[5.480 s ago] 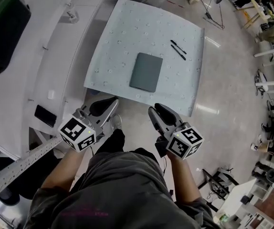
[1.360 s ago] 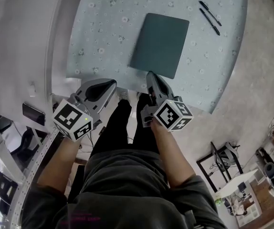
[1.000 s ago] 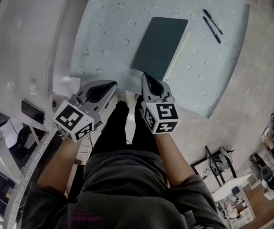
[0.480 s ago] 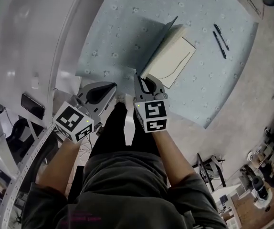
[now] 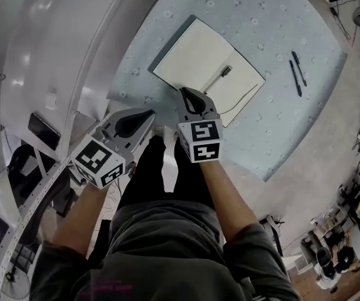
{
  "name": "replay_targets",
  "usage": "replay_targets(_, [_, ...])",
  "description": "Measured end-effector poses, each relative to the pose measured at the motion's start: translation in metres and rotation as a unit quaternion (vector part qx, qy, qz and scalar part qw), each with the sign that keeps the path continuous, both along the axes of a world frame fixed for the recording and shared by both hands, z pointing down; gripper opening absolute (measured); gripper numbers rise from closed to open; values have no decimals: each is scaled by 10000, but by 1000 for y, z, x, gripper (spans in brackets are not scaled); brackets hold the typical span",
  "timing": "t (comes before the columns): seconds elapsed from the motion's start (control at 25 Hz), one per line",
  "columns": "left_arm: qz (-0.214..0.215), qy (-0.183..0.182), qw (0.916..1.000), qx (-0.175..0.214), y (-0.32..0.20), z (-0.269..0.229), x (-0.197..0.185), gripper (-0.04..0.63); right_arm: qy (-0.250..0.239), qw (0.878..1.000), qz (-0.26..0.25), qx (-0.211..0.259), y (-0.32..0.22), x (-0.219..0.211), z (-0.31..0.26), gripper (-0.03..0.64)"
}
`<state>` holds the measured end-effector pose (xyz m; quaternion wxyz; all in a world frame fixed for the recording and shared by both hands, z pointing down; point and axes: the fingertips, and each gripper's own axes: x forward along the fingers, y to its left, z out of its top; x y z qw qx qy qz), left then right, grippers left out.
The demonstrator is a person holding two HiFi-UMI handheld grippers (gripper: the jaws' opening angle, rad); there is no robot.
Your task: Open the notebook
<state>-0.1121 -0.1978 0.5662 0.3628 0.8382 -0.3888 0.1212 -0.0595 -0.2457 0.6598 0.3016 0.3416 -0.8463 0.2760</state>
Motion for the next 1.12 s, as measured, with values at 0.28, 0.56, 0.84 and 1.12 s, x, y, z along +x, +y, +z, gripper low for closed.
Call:
replay_targets(0.28, [-211,-42,9998,32,1,-3,-9,2,-4,9997,-222,-72,3,-6,0,18])
replay_targets(0.56, [-218,-105,9995,219,-1,-28,-6,2,-138,9994,-250,178,2,6,-32,18])
replay_targets(0.84, [-157,-184,9985,485,-1,-55,-3,2,-237,9987,-210,409,2,18,-63,17])
replay_targets(1.12, [-72,-202,9971,728,4,-78,0,2,-383,9970,-204,640,12,25,-99,17])
